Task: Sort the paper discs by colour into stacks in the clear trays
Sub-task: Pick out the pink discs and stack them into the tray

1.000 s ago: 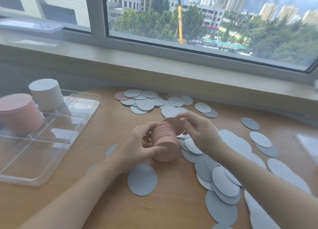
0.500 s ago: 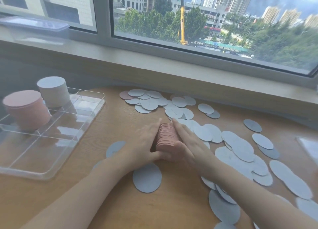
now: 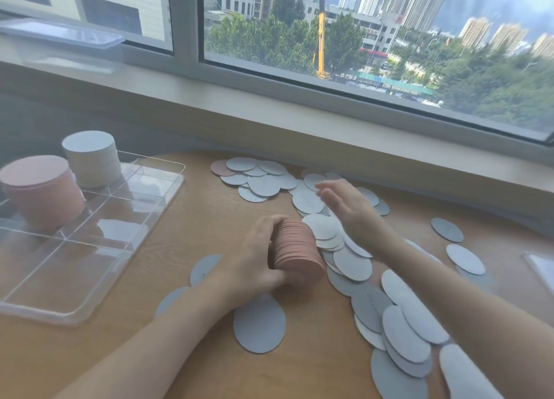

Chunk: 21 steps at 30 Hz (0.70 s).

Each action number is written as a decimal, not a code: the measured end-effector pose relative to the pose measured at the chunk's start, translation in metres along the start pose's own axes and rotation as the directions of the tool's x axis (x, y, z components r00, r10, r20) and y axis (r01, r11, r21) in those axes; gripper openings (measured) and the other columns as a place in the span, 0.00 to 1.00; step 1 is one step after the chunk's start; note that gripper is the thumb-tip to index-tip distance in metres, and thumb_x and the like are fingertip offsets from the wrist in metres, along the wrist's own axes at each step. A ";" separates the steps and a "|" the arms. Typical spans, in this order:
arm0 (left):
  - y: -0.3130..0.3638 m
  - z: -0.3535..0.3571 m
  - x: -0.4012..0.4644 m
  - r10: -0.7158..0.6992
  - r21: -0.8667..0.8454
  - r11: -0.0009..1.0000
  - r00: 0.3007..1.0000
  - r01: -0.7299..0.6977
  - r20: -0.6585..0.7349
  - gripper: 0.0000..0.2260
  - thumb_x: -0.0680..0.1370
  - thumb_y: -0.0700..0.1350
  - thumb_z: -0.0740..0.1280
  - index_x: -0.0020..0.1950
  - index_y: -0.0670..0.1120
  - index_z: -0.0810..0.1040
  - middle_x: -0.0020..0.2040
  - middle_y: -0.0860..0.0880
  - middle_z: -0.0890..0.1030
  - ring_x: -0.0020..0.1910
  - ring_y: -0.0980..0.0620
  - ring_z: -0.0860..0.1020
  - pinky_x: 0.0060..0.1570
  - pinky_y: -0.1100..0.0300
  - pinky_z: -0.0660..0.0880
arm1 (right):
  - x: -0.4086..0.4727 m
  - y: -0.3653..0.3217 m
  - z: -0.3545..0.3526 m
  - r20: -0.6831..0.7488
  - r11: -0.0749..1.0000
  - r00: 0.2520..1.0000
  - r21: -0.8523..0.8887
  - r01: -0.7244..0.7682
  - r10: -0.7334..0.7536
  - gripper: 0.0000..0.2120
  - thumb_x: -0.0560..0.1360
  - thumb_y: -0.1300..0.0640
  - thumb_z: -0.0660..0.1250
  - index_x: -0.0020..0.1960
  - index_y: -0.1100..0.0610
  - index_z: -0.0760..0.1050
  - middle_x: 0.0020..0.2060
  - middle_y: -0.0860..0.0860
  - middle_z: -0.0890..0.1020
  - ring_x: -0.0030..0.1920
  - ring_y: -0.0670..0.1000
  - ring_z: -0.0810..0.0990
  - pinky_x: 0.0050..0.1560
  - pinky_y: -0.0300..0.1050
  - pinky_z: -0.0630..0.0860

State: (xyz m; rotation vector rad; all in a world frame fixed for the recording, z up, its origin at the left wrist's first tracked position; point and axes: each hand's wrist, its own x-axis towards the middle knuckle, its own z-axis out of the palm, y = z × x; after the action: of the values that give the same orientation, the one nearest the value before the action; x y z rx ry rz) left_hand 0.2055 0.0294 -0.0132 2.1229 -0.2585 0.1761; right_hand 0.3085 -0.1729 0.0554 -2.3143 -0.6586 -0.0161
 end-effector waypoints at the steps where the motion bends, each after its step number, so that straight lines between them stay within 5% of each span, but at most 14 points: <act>1: -0.001 0.000 0.001 -0.013 -0.012 1.000 1.000 0.013 -0.016 0.41 0.65 0.57 0.81 0.73 0.57 0.63 0.64 0.62 0.70 0.62 0.61 0.72 0.63 0.56 0.73 | 0.023 0.007 -0.005 -0.044 0.994 0.998 -0.094 -0.050 0.046 0.21 0.81 0.42 0.58 0.66 0.54 0.75 0.58 0.47 0.76 0.59 0.49 0.77 0.57 0.43 0.70; 4: -0.003 0.001 0.003 -0.031 -0.041 0.999 0.998 0.029 -0.054 0.42 0.63 0.62 0.80 0.72 0.59 0.63 0.63 0.62 0.72 0.60 0.60 0.74 0.61 0.55 0.74 | 0.086 0.028 -0.010 -0.042 0.902 0.984 -0.395 -0.177 0.174 0.18 0.81 0.47 0.60 0.65 0.56 0.76 0.61 0.52 0.74 0.61 0.54 0.75 0.60 0.47 0.69; 9: -0.002 -0.001 0.001 -0.005 -0.028 1.000 0.997 0.003 -0.071 0.41 0.63 0.63 0.78 0.71 0.60 0.63 0.62 0.64 0.70 0.60 0.63 0.71 0.60 0.60 0.72 | 0.135 0.037 0.019 -0.065 0.738 0.931 -0.591 -0.325 0.358 0.29 0.79 0.36 0.57 0.66 0.60 0.73 0.64 0.57 0.72 0.64 0.59 0.72 0.60 0.53 0.71; 12: -0.001 -0.002 0.001 0.011 -0.022 1.000 0.997 -0.013 -0.075 0.40 0.64 0.63 0.78 0.71 0.60 0.63 0.62 0.64 0.70 0.61 0.63 0.71 0.60 0.61 0.72 | 0.143 0.033 0.037 -0.106 0.641 0.933 -0.699 -0.316 0.344 0.31 0.79 0.35 0.56 0.67 0.59 0.73 0.64 0.59 0.73 0.65 0.60 0.71 0.60 0.53 0.69; 17: -0.005 -0.003 0.005 0.016 -0.037 0.999 0.998 -0.019 -0.066 0.40 0.64 0.63 0.78 0.71 0.59 0.63 0.63 0.63 0.70 0.63 0.61 0.71 0.62 0.58 0.72 | 0.149 0.028 0.036 -0.096 0.598 0.946 -0.754 -0.273 0.310 0.21 0.80 0.42 0.58 0.61 0.57 0.75 0.61 0.58 0.76 0.60 0.60 0.76 0.52 0.51 0.69; 21: -0.006 -0.003 0.004 0.013 -0.026 1.000 0.998 -0.014 -0.061 0.40 0.64 0.62 0.79 0.70 0.61 0.63 0.62 0.64 0.70 0.61 0.62 0.72 0.60 0.56 0.74 | 0.146 0.016 0.029 -0.026 0.514 0.982 -0.849 -0.120 0.186 0.07 0.78 0.53 0.60 0.44 0.54 0.72 0.48 0.54 0.81 0.43 0.58 0.75 0.46 0.45 0.64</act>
State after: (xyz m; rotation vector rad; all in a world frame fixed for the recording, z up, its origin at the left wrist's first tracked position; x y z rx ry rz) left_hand 0.2110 0.0346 -0.0149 2.0864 -0.2384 0.2431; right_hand 0.4378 -0.0977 0.0519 -3.3555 -0.5231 -0.2302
